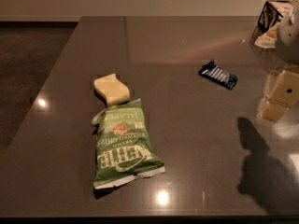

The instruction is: Move rxbar blueberry near sponge

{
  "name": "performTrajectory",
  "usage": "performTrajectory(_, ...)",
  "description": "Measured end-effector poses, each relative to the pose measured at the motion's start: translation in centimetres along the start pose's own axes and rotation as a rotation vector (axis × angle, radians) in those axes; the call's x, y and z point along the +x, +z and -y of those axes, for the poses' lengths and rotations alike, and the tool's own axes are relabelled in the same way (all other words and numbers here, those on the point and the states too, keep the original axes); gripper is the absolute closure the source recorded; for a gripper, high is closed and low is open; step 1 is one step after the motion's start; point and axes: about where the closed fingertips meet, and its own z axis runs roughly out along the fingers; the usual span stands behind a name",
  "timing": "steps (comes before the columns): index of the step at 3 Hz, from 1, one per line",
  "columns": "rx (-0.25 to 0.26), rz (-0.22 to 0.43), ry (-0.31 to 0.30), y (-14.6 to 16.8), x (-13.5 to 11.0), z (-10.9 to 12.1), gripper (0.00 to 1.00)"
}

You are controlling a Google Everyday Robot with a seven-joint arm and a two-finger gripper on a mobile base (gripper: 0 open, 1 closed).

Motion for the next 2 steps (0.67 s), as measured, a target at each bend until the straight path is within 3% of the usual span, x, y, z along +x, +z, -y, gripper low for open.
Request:
performTrajectory(1,0.0,0.0,0.0,0.0,0.0,0.0,0.0)
performTrajectory(2,-0.002,0.023,0.054,1.4,-0.6,2.5,0.0)
